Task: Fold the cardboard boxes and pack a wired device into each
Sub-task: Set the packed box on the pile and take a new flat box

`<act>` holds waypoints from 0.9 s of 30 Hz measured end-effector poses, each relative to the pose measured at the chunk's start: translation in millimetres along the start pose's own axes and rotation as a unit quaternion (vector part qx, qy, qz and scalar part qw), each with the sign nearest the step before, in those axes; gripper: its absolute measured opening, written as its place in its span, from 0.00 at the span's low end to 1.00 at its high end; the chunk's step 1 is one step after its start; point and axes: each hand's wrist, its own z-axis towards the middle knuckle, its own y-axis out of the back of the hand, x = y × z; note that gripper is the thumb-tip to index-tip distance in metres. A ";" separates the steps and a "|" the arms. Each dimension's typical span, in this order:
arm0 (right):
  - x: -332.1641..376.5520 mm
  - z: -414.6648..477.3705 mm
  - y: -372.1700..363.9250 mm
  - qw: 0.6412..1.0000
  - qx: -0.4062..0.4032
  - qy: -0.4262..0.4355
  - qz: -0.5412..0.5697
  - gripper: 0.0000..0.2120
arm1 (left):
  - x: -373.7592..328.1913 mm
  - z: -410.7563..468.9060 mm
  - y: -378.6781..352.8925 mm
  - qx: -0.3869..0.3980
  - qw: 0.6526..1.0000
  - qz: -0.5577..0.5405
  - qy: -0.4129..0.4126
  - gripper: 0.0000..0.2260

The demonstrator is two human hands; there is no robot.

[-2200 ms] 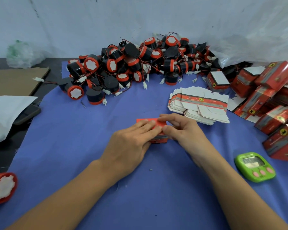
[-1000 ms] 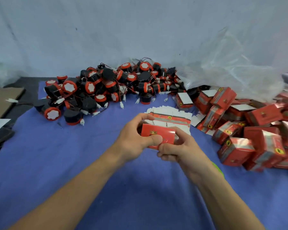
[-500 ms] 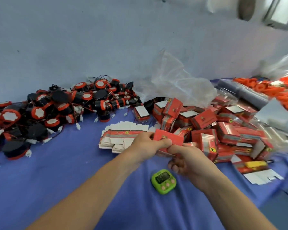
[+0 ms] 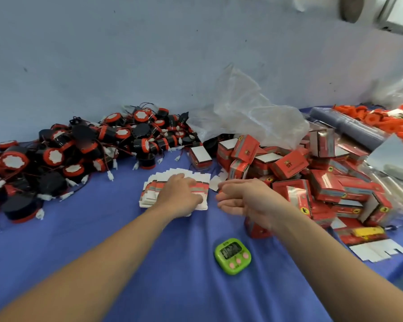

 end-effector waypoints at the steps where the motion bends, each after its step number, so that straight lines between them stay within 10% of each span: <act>1: -6.3 6.0 -10.5 0.999 -0.002 0.017 -0.031 0.09 | 14.8 -1.2 -4.7 0.012 0.998 0.052 -0.016 0.23; 5: -15.7 34.3 -45.1 0.903 -0.084 0.157 -0.391 0.20 | 37.9 -4.2 -6.2 0.057 0.989 0.114 -0.075 0.32; 10: -27.7 56.6 -67.2 0.795 0.046 0.152 -0.586 0.33 | 44.4 0.6 23.0 0.183 0.970 0.125 -0.101 0.38; 16: -31.8 52.6 -63.5 0.778 0.051 0.152 -0.608 0.21 | 43.4 -12.1 34.9 0.173 0.971 0.118 -0.116 0.15; 19: -31.0 42.0 -69.1 0.821 0.011 0.190 -0.538 0.04 | 36.2 -23.3 42.5 0.037 0.984 0.073 -0.159 0.13; 22: -11.0 31.3 -71.1 0.851 -0.062 0.248 -0.459 0.10 | 35.7 -35.0 48.4 -0.104 0.979 -0.073 -0.160 0.07; 27: -1.6 15.4 -90.8 0.867 -0.169 0.365 -0.296 0.13 | 51.1 -46.2 69.6 -0.125 0.978 -0.166 -0.024 0.37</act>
